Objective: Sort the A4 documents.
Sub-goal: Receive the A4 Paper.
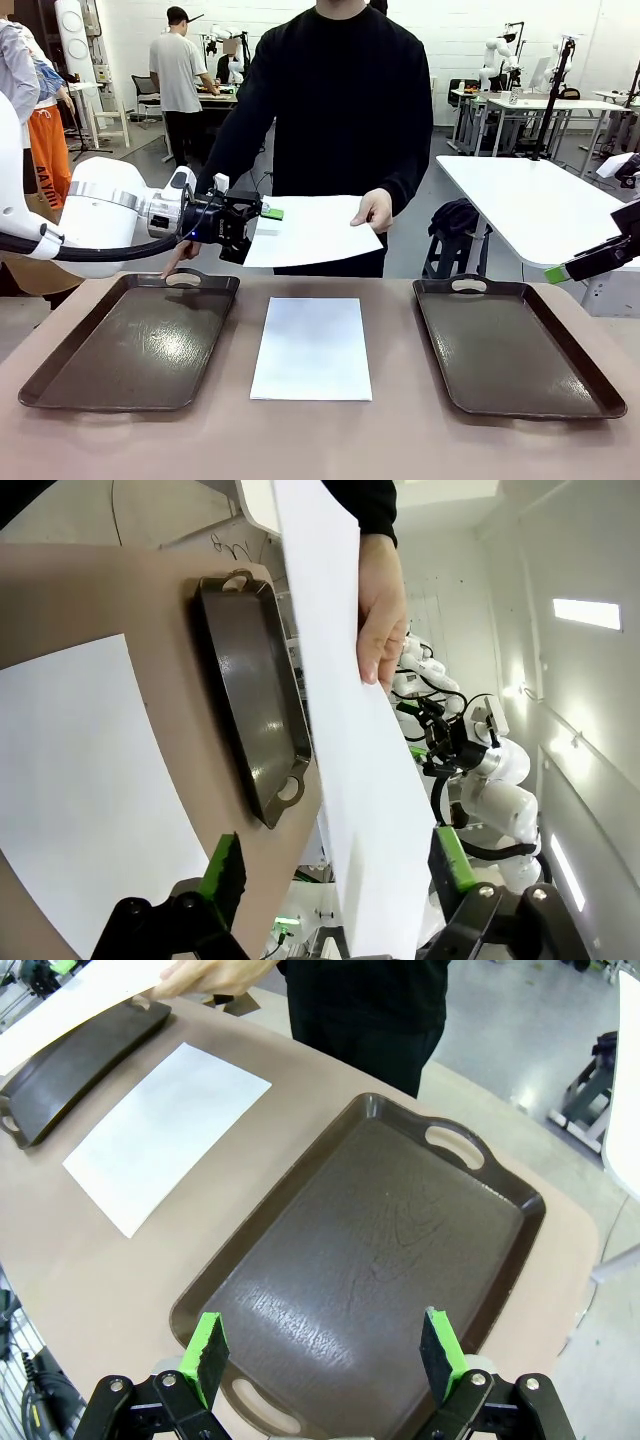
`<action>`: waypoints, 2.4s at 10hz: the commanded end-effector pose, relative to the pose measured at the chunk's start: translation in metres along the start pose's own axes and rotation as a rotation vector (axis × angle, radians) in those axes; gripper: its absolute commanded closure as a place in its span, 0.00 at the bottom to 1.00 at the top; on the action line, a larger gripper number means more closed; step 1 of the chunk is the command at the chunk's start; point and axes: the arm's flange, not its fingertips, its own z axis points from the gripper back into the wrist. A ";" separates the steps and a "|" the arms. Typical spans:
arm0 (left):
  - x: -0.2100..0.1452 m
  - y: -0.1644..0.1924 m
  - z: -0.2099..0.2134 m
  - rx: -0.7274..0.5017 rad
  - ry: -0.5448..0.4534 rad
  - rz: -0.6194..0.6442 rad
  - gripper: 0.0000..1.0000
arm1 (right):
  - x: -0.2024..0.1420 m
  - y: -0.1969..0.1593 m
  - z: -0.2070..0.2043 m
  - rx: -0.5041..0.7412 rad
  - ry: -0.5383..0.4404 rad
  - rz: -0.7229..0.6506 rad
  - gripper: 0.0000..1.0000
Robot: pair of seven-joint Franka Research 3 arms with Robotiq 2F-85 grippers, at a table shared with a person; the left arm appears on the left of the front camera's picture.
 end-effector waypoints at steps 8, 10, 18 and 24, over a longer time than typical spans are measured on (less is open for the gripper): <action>0.000 0.002 -0.001 -0.017 -0.074 0.010 1.00 | 0.000 0.000 -0.001 0.008 -0.004 -0.002 0.00; 0.000 0.001 0.000 -0.024 -0.079 0.008 1.00 | 0.000 0.000 -0.001 0.008 -0.004 -0.002 0.00; 0.003 0.004 -0.001 -0.001 -0.052 0.022 1.00 | 0.000 0.000 -0.001 0.008 -0.004 -0.002 0.00; 0.003 0.004 -0.001 -0.001 -0.052 0.022 1.00 | 0.000 0.000 -0.001 0.008 -0.004 -0.002 0.00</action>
